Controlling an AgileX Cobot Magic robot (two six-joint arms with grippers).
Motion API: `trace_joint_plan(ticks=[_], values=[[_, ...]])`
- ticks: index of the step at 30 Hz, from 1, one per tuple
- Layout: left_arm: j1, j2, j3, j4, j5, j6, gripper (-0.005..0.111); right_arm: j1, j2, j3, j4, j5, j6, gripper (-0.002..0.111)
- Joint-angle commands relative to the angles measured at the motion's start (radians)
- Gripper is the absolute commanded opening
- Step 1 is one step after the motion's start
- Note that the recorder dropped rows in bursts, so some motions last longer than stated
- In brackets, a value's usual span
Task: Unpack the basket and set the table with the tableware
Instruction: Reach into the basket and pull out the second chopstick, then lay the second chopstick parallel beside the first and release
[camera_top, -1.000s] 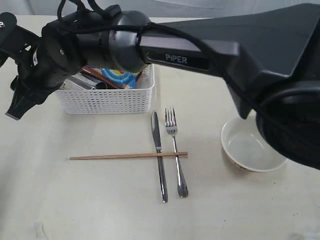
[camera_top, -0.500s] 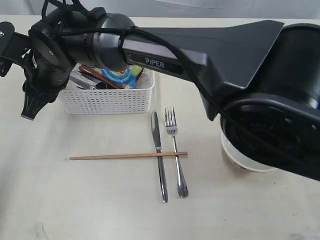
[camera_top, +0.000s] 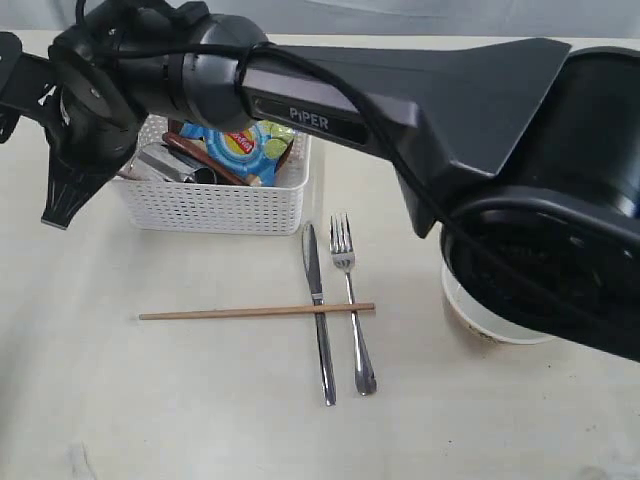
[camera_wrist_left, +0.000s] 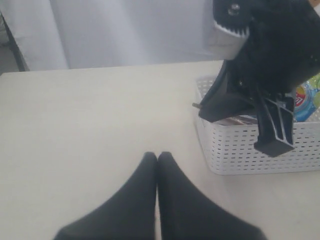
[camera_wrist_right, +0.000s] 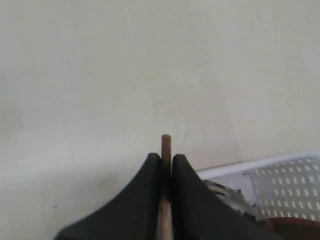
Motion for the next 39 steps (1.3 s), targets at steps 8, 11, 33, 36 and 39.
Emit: trace_joint_plan(ticks=[8, 11, 33, 36, 39], values=[[-0.007, -0.003, 0.002, -0.002, -0.010, 0.001, 0.000, 0.000, -0.011, -0.175, -0.003, 0.173, -0.019, 0.000], [-0.007, -0.003, 0.002, -0.002, -0.010, 0.001, 0.000, 0.000, -0.026, -0.212, -0.008, 0.212, -0.019, 0.000], [-0.007, -0.003, 0.002, -0.002, -0.010, 0.001, 0.000, 0.091, -0.215, -0.064, 0.121, 0.552, -0.072, 0.000], [-0.007, -0.003, 0.002, -0.002, -0.010, 0.001, 0.000, 0.101, -0.215, 0.007, 0.120, 0.552, -0.080, 0.000], [-0.007, -0.003, 0.002, -0.002, -0.010, 0.001, 0.000, 0.101, -0.215, 0.069, 0.118, 0.552, -0.102, 0.000]])
